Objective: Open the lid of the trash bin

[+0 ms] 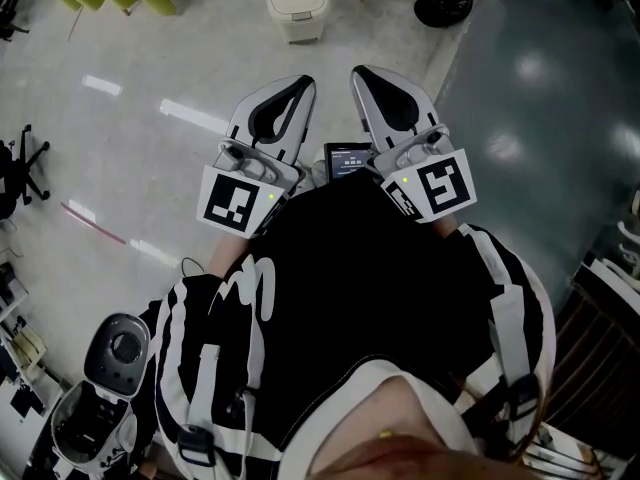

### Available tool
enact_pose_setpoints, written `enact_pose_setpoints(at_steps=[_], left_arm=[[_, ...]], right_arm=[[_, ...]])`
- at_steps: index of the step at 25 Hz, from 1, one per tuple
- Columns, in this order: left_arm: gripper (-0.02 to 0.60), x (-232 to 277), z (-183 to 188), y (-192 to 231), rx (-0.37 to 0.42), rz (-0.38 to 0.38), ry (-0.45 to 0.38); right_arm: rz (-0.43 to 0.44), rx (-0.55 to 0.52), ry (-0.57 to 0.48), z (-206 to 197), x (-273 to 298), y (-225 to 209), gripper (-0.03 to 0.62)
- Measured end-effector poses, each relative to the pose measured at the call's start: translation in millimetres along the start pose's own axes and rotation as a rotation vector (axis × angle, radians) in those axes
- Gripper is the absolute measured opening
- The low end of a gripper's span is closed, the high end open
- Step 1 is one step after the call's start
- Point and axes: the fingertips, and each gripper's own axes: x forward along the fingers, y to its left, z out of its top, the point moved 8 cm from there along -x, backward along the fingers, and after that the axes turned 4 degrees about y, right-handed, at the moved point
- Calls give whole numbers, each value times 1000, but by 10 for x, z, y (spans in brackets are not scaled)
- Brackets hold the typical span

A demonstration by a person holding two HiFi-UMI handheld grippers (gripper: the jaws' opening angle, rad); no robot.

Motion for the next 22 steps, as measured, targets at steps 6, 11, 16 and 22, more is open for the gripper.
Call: enact_pose_setpoints(at_steps=[6, 11, 16, 22], left_arm=[[8, 14, -3, -100, 10, 24, -5], [8, -1, -41, -208, 9, 36, 3], [8, 37, -31, -299, 19, 43, 3], [8, 29, -80, -292, 12, 43, 5]], right_arm=[[22, 2, -5, -19, -83, -26, 9], [30, 7, -9, -43, -169, -55, 9], [34, 11, -4, -59, -256, -126, 9], [35, 13, -13, -71, -254, -105, 9]])
